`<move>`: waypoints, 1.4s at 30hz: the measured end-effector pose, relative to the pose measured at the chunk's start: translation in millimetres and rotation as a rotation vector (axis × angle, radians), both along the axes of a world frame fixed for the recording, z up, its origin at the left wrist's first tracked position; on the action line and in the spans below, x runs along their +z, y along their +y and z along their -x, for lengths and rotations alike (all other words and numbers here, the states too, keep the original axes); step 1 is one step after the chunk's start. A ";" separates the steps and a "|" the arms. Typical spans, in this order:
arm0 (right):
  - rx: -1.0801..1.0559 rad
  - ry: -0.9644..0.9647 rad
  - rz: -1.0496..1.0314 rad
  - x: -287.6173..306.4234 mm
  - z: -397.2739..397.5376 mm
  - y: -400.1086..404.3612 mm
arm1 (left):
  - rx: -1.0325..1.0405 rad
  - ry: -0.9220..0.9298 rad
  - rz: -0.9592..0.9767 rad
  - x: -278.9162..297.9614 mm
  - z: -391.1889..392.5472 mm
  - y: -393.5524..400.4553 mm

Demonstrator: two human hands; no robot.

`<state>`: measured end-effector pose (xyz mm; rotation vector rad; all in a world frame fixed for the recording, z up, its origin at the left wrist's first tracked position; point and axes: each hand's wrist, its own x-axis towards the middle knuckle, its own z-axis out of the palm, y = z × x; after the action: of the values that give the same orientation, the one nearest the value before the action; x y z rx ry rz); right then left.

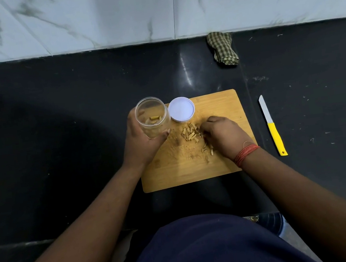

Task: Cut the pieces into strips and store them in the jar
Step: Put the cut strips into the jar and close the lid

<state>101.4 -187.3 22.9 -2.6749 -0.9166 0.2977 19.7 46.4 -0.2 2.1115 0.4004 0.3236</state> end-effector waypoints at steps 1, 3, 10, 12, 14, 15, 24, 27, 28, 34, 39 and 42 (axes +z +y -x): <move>-0.019 0.031 -0.029 0.7 -2.8 -1.1 | 0.000 0.000 0.001 -0.3 -0.1 0.5; -0.110 0.123 -0.109 3.8 -8.1 -4.6 | -0.002 -0.002 0.001 -0.7 -0.5 0.5; -0.424 0.585 -0.622 45.6 -31.6 -0.2 | -0.007 0.008 0.008 0.8 0.3 0.1; -0.350 0.601 -0.719 69.0 -37.2 18.0 | -0.008 0.012 0.007 0.9 0.5 0.3; -0.236 0.571 -0.740 92.8 -40.4 41.0 | -0.009 0.016 0.005 1.6 0.5 0.1; -0.174 0.543 -0.720 101.7 -41.3 52.7 | -0.009 0.019 0.003 2.2 0.5 0.2; 0.372 0.008 -0.087 101.8 -34.0 112.0 | -0.030 0.028 0.042 6.8 0.9 -0.9; 0.362 0.059 -0.160 105.6 -33.1 106.7 | -0.036 0.020 0.044 7.3 0.7 -0.7; 0.355 0.078 -0.180 106.5 -32.6 104.1 | -0.038 0.018 0.045 6.9 0.9 -0.3; -0.027 0.124 -0.509 84.4 -28.5 70.7 | -0.025 0.027 0.025 2.7 1.1 1.4; 0.186 -0.044 0.056 24.0 -5.7 36.3 | -0.010 0.019 0.005 1.6 0.5 1.2; 0.208 -0.120 0.200 2.2 9.6 29.4 | -0.010 0.026 -0.020 1.4 0.0 0.7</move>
<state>91.7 -157.9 25.2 -2.8060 -1.2676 0.2895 19.7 47.0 1.2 2.1388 0.4027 0.2956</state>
